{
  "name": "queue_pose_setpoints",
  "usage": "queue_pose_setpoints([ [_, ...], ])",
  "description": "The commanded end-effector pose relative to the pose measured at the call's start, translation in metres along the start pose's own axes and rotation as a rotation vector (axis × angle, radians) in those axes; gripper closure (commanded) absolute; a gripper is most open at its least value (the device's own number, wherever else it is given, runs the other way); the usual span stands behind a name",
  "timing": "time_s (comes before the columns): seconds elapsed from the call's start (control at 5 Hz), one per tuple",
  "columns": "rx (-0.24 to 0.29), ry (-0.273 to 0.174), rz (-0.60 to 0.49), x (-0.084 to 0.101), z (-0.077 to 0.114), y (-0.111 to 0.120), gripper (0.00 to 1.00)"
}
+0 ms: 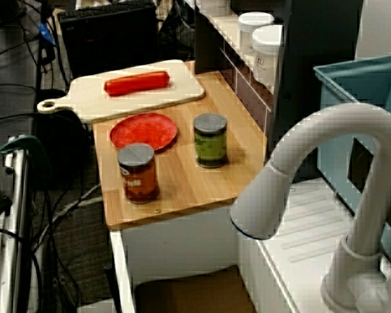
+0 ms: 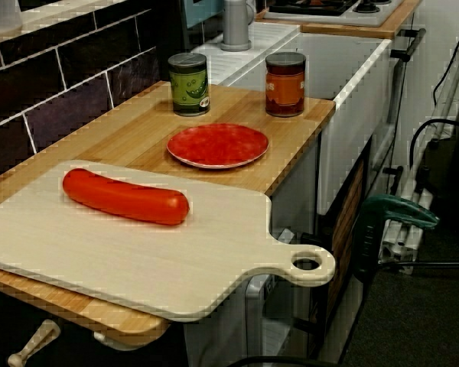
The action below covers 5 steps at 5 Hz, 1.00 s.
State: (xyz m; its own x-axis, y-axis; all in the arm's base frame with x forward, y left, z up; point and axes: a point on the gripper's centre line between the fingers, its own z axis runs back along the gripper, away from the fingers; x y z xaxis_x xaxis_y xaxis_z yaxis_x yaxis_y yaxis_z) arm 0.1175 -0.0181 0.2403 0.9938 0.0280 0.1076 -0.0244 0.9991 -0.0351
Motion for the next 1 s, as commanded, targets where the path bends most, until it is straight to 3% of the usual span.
queue_pose_setpoints([
  [0.0,0.0,0.0,0.0,0.0,0.0,0.0,0.0],
  [0.2,-0.03,-0.047,0.042,0.019,-0.017,0.02,0.0],
  [0.4,-0.011,-0.051,0.079,0.037,-0.022,0.04,0.0],
  [0.8,0.091,-0.086,0.086,0.086,-0.041,0.097,0.0],
])
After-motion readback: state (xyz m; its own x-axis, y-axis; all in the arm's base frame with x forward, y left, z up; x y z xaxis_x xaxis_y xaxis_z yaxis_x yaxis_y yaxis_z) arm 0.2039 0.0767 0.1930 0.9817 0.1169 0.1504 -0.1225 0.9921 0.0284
